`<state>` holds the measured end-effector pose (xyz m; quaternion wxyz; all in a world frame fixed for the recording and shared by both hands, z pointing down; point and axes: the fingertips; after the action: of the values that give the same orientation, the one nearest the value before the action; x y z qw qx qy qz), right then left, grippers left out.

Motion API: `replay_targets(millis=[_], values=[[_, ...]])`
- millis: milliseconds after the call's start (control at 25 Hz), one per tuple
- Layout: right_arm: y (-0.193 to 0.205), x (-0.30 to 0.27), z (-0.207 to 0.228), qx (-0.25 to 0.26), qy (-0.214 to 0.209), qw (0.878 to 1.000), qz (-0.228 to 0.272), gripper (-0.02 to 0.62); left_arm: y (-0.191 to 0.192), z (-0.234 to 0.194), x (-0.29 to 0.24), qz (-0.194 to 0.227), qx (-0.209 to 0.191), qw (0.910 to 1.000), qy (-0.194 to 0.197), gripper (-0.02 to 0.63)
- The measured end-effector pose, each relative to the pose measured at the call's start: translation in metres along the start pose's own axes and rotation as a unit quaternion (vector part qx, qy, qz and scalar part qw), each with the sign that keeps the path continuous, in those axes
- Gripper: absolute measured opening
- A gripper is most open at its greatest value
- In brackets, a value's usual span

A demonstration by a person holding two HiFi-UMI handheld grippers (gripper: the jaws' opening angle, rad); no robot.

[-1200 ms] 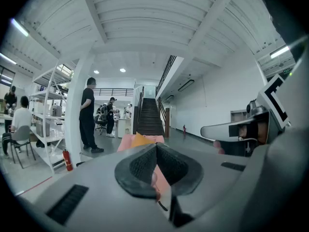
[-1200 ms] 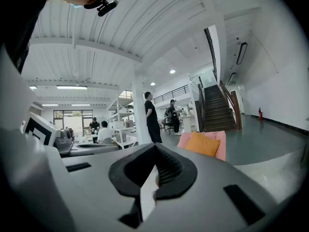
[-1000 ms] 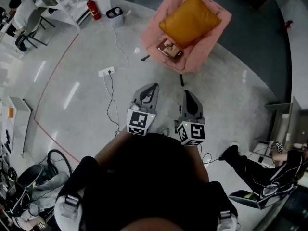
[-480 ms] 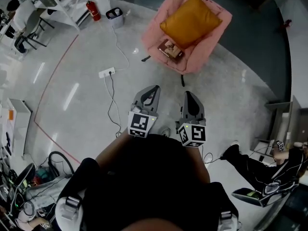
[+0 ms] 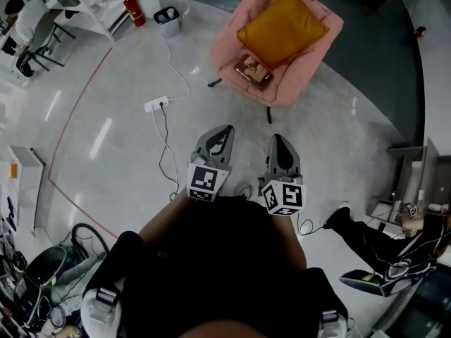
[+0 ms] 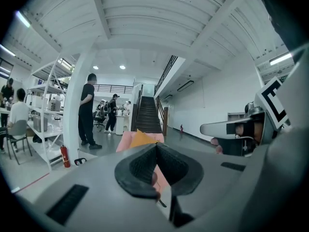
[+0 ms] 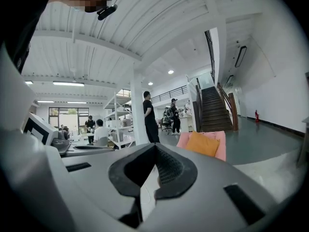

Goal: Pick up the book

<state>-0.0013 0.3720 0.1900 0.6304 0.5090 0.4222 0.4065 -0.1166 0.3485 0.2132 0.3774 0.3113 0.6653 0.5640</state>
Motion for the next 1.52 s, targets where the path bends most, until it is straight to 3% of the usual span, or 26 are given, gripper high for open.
replay_targets(millis=[360,680,1520], values=[[0.004,-0.017,-0.013,0.004,0.036,0.999,-0.001,0.003,0.001,-0.031,0.001,0.002,-0.002,0.9998,0.017,0.008],[0.011,-0.032,-0.013,0.004,0.037,0.999,-0.011,0.002,0.010,-0.039,-0.008,-0.011,0.007,0.9997,0.021,0.008],[-0.011,-0.151,0.118,-0.002,-0.020,1.000,-0.015,0.002,-0.004,-0.021,-0.176,-0.040,0.003,0.9991,-0.012,0.008]])
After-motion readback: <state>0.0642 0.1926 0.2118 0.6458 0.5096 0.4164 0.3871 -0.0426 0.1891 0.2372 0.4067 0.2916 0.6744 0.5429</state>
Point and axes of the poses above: the fingertips, and each gripper's own axes: x backward along the fingers, z to its right, y out of its underside, and after that the axes turned 5 degrees about -y, right-handed
